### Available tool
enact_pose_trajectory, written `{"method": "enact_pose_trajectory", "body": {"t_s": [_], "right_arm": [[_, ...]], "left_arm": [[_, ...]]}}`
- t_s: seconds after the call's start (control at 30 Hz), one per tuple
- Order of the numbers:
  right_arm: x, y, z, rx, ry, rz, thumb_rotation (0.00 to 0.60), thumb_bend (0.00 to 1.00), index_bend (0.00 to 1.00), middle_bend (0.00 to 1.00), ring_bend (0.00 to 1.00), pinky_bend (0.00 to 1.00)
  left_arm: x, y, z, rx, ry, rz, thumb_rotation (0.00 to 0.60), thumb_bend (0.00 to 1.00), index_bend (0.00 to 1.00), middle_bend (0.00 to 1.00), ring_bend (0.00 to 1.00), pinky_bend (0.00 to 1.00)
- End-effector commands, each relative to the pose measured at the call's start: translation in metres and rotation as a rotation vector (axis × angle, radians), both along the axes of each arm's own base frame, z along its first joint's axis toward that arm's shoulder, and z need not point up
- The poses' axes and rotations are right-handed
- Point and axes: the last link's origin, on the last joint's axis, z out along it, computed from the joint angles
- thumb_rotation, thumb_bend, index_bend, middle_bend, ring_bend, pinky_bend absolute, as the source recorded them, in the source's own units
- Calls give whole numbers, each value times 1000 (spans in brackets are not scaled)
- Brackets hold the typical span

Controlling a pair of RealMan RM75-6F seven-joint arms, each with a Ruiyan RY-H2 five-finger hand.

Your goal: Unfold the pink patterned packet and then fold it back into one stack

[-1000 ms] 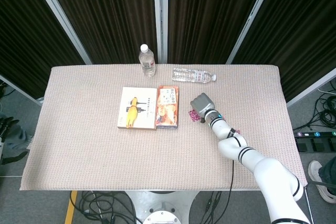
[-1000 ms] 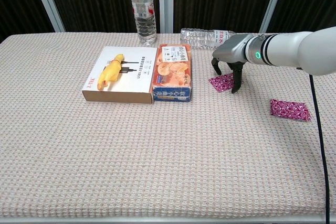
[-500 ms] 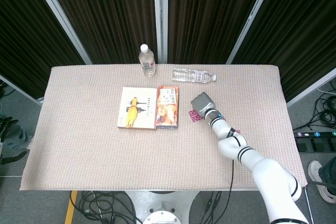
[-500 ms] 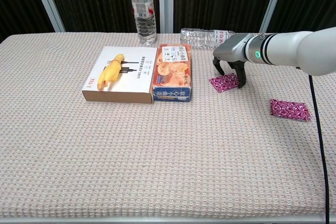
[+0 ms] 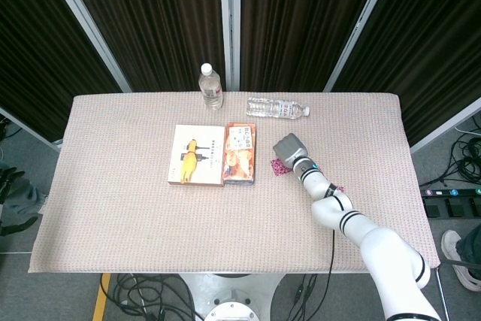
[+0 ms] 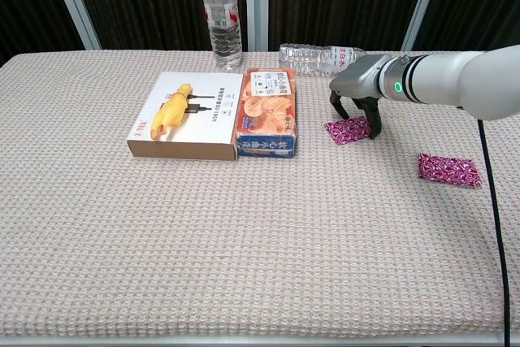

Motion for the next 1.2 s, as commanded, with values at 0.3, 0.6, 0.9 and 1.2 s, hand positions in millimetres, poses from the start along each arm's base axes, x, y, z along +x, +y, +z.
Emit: {"method": "enact_pose_trajectory", "body": {"t_s": [0.3, 0.6, 0.9, 1.2], "right_arm": [[2, -1, 2, -6, -10, 1, 600, 0, 448, 977, 998, 932], [5, -4, 21, -32, -60, 0, 600, 0, 456, 978, 998, 932], [-8, 14, 65, -61, -128, -24, 600, 0, 460, 978, 998, 933], [-39, 63, 104, -106, -128, -93, 599, 0, 474, 978, 997, 933]], "left_arm": [[-1, -1, 1, 2, -4, 2, 600, 0, 212, 224, 94, 270], [1, 0, -1, -3, -3, -1, 600, 0, 212, 223, 94, 269], [3, 3, -4, -12, -10, -15, 600, 0, 212, 223, 94, 270], [9, 0, -13, -39, -25, -43, 600, 0, 212, 223, 94, 269]]}}
